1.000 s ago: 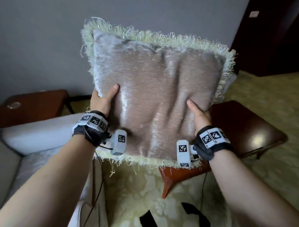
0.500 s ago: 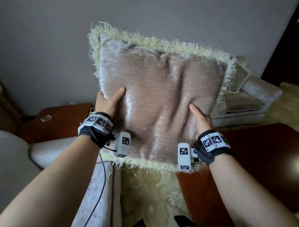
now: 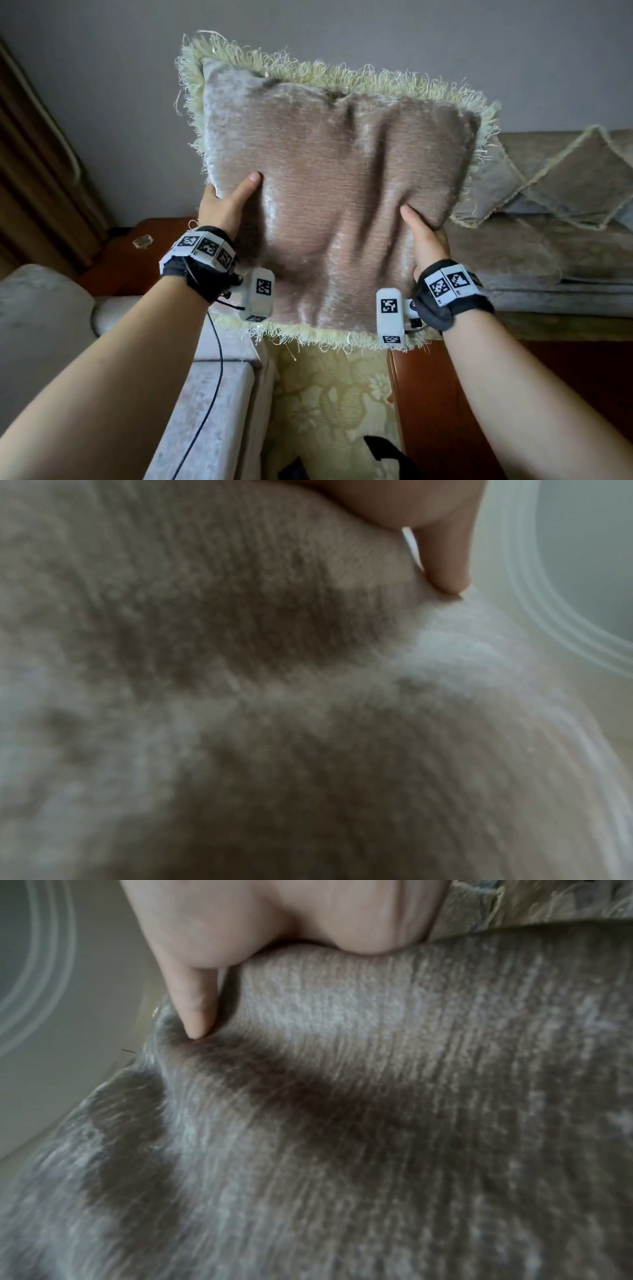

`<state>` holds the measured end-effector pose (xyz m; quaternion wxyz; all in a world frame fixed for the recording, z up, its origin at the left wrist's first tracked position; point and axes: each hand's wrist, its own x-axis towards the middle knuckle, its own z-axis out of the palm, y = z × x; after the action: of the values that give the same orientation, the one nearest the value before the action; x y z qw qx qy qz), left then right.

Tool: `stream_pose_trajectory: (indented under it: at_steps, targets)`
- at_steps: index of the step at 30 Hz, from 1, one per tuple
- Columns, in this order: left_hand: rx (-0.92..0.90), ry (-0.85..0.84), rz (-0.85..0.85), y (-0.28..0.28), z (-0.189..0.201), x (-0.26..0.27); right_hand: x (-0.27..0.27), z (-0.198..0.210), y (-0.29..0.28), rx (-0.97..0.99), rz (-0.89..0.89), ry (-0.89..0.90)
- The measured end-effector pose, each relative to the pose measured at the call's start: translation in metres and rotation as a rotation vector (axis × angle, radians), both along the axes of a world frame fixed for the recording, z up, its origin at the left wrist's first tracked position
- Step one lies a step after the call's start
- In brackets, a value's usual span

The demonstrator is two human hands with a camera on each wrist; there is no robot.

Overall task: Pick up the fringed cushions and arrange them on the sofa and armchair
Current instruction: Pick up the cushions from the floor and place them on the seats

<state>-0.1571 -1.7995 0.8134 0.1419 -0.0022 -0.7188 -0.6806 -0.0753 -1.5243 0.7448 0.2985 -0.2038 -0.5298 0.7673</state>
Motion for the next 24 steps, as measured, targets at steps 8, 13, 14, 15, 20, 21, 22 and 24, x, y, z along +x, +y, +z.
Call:
stream_pose_trajectory:
  at_steps: [8, 13, 14, 15, 20, 21, 22, 24]
  targets:
    - [0.047, -0.061, -0.041, 0.009, -0.022, -0.140, -0.137, -0.020, 0.010, -0.006, -0.019, -0.053]
    - [0.075, -0.071, -0.094, 0.014, -0.016, -0.242, -0.228, -0.022, 0.012, -0.012, -0.055, -0.116]
    - [0.089, -0.073, -0.112, 0.016, -0.014, -0.262, -0.242, -0.020, 0.012, -0.017, -0.065, -0.122]
    - [0.097, -0.075, -0.131, 0.019, -0.011, -0.281, -0.256, -0.018, 0.013, -0.027, -0.078, -0.124]
    - [0.099, -0.071, -0.205, 0.040, -0.003, -0.359, -0.317, -0.014, 0.022, -0.055, -0.125, -0.133]
    - [0.107, -0.072, -0.211, 0.045, -0.003, -0.372, -0.330, -0.013, 0.025, -0.054, -0.141, -0.128]
    - [0.110, -0.077, -0.218, 0.051, -0.004, -0.386, -0.343, -0.014, 0.029, -0.049, -0.149, -0.125]
    - [0.113, -0.087, -0.241, 0.064, -0.008, -0.414, -0.370, -0.018, 0.040, -0.033, -0.157, -0.132]
